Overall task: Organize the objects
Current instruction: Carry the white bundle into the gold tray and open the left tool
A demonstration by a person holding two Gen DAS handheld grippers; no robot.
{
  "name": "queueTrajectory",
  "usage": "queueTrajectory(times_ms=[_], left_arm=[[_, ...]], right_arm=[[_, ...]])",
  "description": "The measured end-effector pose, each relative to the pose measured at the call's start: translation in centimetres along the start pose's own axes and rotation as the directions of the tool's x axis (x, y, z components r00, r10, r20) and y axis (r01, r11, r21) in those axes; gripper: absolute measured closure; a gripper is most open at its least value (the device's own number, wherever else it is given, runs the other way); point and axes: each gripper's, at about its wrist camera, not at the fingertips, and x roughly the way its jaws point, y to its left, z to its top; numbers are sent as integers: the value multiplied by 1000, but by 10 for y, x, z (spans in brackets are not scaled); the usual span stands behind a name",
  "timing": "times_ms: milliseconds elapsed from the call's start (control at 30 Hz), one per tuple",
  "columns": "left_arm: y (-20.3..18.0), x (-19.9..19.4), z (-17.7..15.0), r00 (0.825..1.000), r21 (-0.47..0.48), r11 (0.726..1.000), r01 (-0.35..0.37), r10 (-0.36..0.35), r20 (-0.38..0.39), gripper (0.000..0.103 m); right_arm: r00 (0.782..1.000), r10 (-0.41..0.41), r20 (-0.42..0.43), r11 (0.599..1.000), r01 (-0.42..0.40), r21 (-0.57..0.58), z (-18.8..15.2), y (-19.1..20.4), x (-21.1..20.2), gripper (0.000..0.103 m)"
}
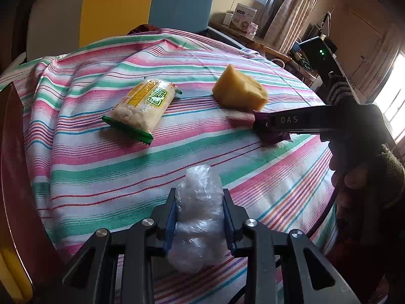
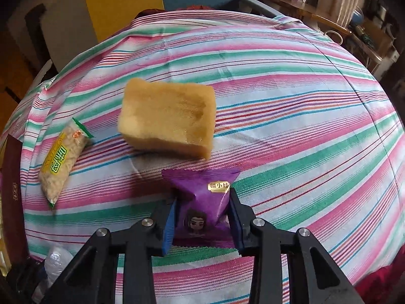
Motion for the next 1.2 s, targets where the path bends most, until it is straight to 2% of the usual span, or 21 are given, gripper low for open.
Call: queueTrajectory(times_ms=[200,333,433,533,600,700,800,967,1100,1200], left_arm=[[2,-18,-4,1000,-16,1000,13,-13,-1,72],[9,-61,2,997,-38,999,31,-28,68,72],[34,-100,10,990,-87,996,3,10,138,72],[74,-123,17,984,-178,983,-46,75,160,72],[115,-135,21,981,-273,959,-72,118,155,72],[170,-141,20,980,-404,910,-96,158,122,72],[209,-137,16,979,-475,872,-117,181,90,72],[246,-127,15,968,-503,841,-201,249,29,72],[262,-113,15,959,-514,819,-256,284,-25,72],[271,-105,14,945,-526,795,-302,322,-55,71]], right_arm=[[1000,-18,11,999,19,-31,-3,2,-4,65],[1000,-24,14,999,24,-40,-2,4,-3,65],[999,-28,18,999,29,-46,-3,3,-4,65],[999,-35,22,998,36,-53,-6,2,-8,65],[999,-42,24,997,43,-61,-9,2,-12,65],[999,-46,25,997,48,-68,-9,3,-12,65],[999,-47,26,996,49,-70,-12,2,-16,65],[999,-48,26,996,50,-71,-12,3,-16,65],[998,-49,25,996,51,-72,-13,4,-16,65],[998,-49,25,996,51,-72,-13,4,-16,64]])
